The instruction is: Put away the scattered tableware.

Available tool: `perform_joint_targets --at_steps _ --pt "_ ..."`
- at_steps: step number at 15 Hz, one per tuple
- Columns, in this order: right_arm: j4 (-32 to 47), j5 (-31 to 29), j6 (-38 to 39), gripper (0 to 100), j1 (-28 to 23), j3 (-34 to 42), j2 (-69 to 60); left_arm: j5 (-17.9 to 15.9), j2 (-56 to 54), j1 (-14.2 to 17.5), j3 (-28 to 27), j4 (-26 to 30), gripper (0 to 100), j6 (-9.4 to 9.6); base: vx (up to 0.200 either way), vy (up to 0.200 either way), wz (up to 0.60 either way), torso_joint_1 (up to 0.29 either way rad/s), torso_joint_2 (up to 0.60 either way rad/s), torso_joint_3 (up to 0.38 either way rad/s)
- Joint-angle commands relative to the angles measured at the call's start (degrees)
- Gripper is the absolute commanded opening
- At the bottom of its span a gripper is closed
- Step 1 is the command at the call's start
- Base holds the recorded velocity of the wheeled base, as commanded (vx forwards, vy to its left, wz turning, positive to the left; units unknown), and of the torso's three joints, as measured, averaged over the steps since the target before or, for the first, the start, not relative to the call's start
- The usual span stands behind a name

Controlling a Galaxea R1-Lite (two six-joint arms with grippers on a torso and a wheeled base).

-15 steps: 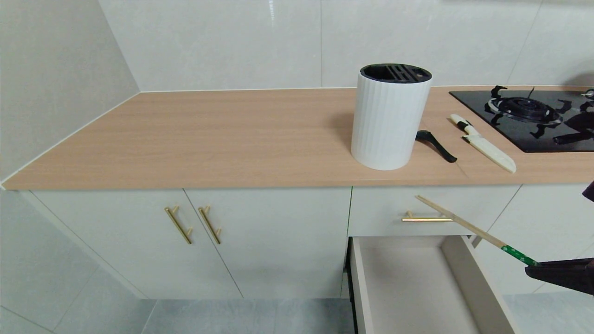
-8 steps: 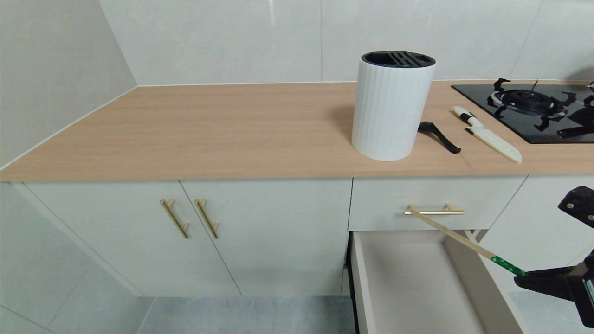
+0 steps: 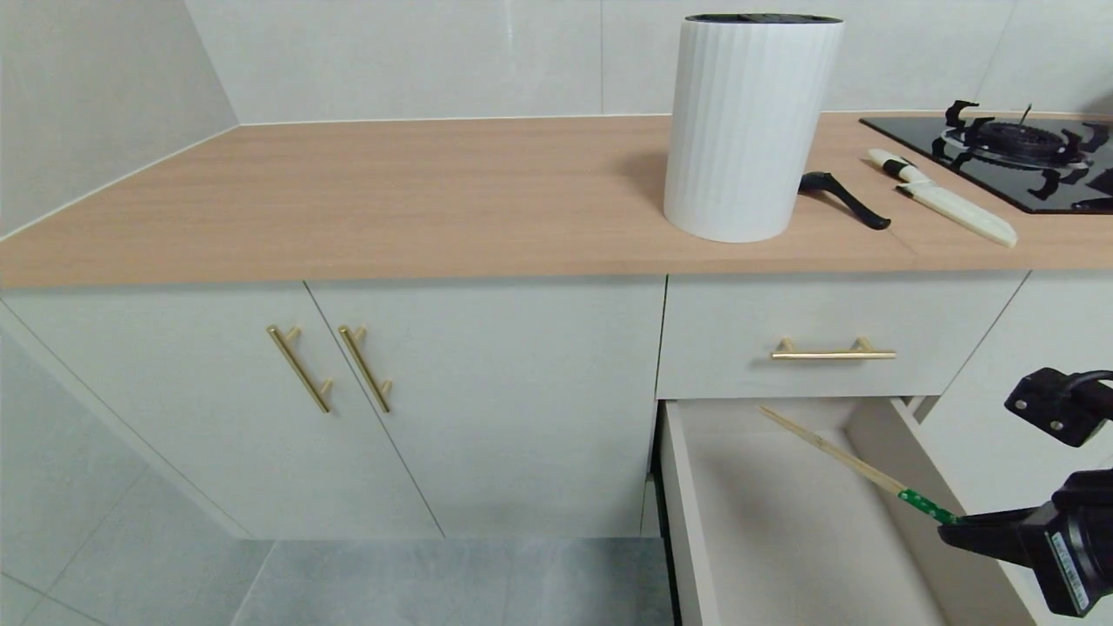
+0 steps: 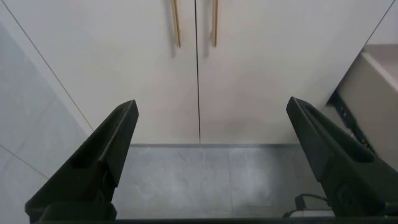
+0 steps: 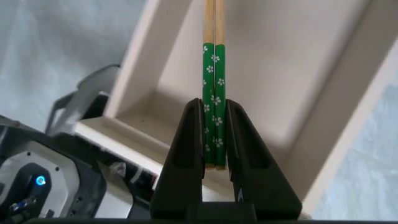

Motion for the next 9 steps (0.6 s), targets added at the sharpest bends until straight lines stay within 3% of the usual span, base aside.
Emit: perform_joint_targets --at_steps 1,6,9 --pt "-0.1 0.0 0.0 0 0.0 0.4 1.4 0.0 0.1 0.0 0.0 0.0 100 -0.01 0.000 0.000 0.00 -0.193 0.46 0.256" --pt "-0.7 0.0 -0.8 0 0.0 0.7 1.7 0.0 0.1 0.0 0.0 0.0 100 -0.01 0.000 0.000 0.00 -0.187 0.46 0.271" --pt "-0.7 0.0 -0.8 0 0.0 0.9 1.7 0.0 0.1 0.0 0.0 0.0 100 -0.01 0.000 0.000 0.00 -0.058 0.17 0.084"
